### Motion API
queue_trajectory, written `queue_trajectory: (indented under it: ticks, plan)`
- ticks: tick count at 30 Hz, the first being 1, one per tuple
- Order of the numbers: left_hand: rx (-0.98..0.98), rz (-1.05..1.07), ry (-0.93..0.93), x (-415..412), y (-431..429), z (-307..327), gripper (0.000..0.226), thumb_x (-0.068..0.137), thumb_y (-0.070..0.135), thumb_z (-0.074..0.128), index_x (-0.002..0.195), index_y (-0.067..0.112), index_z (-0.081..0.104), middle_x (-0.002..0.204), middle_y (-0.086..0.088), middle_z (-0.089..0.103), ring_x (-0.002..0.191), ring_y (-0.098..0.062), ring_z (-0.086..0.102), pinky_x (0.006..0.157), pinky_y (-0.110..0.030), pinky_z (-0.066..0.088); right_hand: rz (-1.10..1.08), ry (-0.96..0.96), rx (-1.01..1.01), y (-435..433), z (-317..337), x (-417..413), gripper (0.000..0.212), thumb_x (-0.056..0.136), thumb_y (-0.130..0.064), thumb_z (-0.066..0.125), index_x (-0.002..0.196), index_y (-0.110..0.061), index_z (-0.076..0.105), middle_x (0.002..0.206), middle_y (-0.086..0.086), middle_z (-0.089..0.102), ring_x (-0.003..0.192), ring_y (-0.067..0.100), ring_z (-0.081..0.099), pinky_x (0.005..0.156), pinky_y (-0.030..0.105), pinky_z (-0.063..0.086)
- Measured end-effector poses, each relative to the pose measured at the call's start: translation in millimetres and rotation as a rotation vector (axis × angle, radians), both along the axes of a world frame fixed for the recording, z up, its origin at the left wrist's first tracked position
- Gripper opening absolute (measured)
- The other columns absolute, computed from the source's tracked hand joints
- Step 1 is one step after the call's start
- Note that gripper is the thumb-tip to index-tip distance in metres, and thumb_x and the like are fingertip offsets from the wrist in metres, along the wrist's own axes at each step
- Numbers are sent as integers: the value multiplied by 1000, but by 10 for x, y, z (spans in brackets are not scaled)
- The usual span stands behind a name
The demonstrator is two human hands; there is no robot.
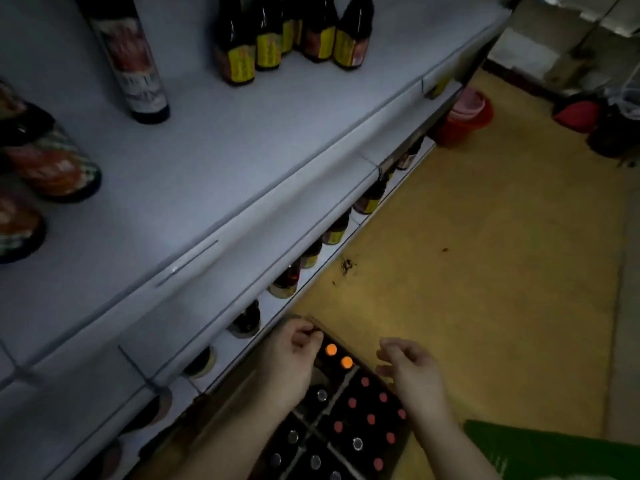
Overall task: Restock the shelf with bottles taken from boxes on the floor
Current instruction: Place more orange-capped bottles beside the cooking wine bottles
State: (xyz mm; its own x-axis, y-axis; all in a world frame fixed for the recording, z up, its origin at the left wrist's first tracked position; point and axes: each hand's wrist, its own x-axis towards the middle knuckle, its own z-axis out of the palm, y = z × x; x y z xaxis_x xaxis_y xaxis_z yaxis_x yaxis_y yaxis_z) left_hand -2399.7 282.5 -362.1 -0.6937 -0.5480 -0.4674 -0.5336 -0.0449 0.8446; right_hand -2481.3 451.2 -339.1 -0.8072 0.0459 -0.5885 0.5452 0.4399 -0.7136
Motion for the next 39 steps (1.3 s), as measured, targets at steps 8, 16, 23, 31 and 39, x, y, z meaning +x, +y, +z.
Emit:
queue_trajectory:
  ticks: [8, 16, 23, 31, 39]
  plan:
    - [-36, -66, -90, -218, 367, -1672, 15, 95, 31, 69, 110, 26, 67, 91, 12, 66, 86, -1, 62, 78, -30, 50, 83, -51, 97, 335, -1654, -132, 7, 98, -26, 66, 99, -22, 71, 87, 2, 76, 77, 22, 73, 60, 29, 48]
    - [-106, -190, -126, -527, 586, -3026, 14, 97, 37, 66, 109, 31, 62, 89, 12, 62, 86, -8, 62, 81, -37, 53, 166, -50, 179, 506, -3010, -329, 13, 99, -33, 66, 110, -25, 64, 90, 0, 71, 61, 13, 63, 45, 20, 44]
    - [-225, -255, -154, -821, 598, -3843, 26, 94, 35, 68, 117, 23, 65, 96, 2, 65, 97, -20, 63, 87, -37, 51, 302, -14, 278, 542, -3831, -503, 25, 98, -34, 66, 121, -24, 63, 90, -8, 70, 71, 13, 64, 46, 19, 38]
    - [-337, -469, -243, -950, 648, -4255, 59, 95, 37, 65, 150, 33, 44, 132, -3, 61, 122, -27, 57, 98, -42, 50, 577, 118, 545, 503, -4345, -616, 46, 94, -49, 61, 136, -29, 57, 109, -1, 72, 121, 32, 51, 94, 44, 50]
    - [-387, -513, -220, -995, 720, -4435, 50, 94, 32, 66, 140, 35, 46, 124, -2, 63, 116, -29, 59, 84, -39, 49, 631, 150, 632, 404, -4525, -541, 42, 94, -45, 63, 133, -34, 56, 127, 3, 67, 128, 33, 50, 100, 47, 43]
